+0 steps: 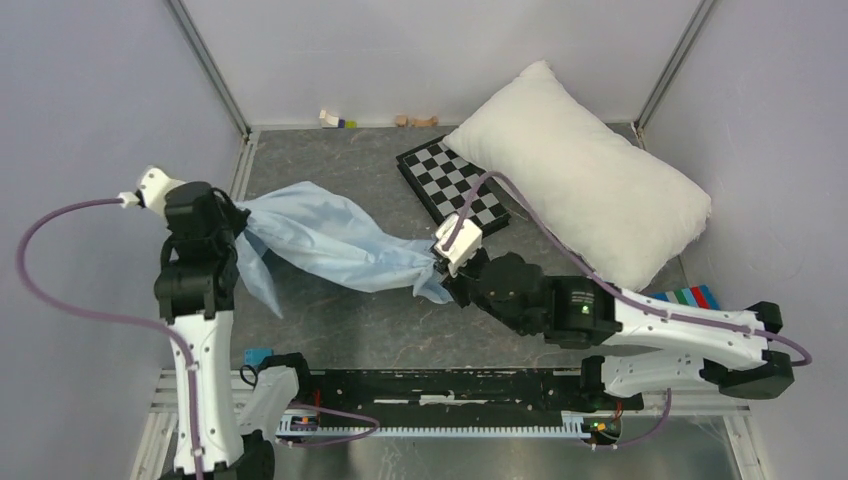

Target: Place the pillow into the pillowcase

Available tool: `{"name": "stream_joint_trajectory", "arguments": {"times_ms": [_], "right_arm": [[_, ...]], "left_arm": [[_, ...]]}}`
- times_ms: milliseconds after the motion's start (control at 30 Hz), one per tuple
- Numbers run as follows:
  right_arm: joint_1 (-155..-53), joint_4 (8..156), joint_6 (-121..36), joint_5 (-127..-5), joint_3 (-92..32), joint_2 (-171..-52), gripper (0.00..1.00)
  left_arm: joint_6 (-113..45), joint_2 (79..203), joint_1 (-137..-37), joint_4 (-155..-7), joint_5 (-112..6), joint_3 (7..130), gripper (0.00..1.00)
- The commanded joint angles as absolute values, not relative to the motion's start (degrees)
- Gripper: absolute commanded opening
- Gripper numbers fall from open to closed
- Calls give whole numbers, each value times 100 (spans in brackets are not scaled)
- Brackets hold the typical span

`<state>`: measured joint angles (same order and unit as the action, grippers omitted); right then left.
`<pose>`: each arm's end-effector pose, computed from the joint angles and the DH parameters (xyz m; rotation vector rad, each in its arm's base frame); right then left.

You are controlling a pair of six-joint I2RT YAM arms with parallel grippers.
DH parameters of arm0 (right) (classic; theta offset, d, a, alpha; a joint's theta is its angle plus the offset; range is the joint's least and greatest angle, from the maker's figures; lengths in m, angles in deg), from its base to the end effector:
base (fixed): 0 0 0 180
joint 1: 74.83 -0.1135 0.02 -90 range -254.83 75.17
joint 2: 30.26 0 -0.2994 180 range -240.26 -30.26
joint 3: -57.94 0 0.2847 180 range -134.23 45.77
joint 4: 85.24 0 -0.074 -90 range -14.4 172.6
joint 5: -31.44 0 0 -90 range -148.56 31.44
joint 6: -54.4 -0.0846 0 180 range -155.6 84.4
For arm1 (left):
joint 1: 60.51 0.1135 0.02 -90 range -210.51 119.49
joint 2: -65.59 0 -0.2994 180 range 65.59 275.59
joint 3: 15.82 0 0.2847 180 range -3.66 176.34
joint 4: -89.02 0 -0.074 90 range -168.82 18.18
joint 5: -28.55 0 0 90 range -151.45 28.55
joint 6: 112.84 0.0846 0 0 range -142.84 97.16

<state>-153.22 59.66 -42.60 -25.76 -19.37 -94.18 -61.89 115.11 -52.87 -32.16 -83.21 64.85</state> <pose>0.1053 0.2848 0.3947 -0.7905 1.7420 0.4569 0.1984 0.0583 0.4177 -1.0077 1.7472 0.0427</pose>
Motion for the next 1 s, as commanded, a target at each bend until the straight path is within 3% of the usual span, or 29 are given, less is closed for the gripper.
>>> {"name": "stream_joint_trajectory", "arguments": {"times_ms": [0, 200, 300, 400, 500, 633, 667, 733, 800, 867, 967], "right_arm": [[-15663, 5766, -3618, -2601, -3159, -9276, 0], [-15996, 5223, -3641, -2781, -4846, -9851, 0], [-15730, 4460, -3941, -2187, -5587, -10393, 0], [-13753, 4415, -4424, -3870, -5164, -10442, 0], [-12227, 4917, -4516, -4806, -4135, -10727, 0], [-11095, 5747, -4750, -5713, -3032, -11624, 0], [-10969, 5918, -4766, -5685, -2839, -11811, 0], [-10727, 6071, -4817, -5694, -2687, -12244, 0], [-10691, 6118, -4789, -5624, -2648, -12446, 0], [-10691, 6254, -4808, -5573, -2524, -12438, 1], [-10700, 6229, -4810, -5402, -2479, -12337, 18]], "left_arm": [[-5366, 11198, -5279, -3225, -8025, 7426, 3], [-5047, 11643, -5278, -2901, -8066, 9372, 2], [-5114, 12486, -5278, -2625, -7583, 10040, 2], [-5305, 13499, -5334, -2554, -6770, 10083, 3], [-5053, 14668, -6212, -2586, -7180, 9954, 3], [-4905, 16571, -6908, -2515, -7283, 10120, 3], [-4920, 16973, -6987, -2603, -7306, 10099, 7], [-4878, 17505, -7042, -2716, -7135, 10177, 32], [-4800, 17735, -7091, -2756, -7096, 10270, 48], [-4756, 17606, -7163, -2862, -7041, 10178, 75], [-4745, 17075, -7428, -3067, -6947, 9822, 89]]}}
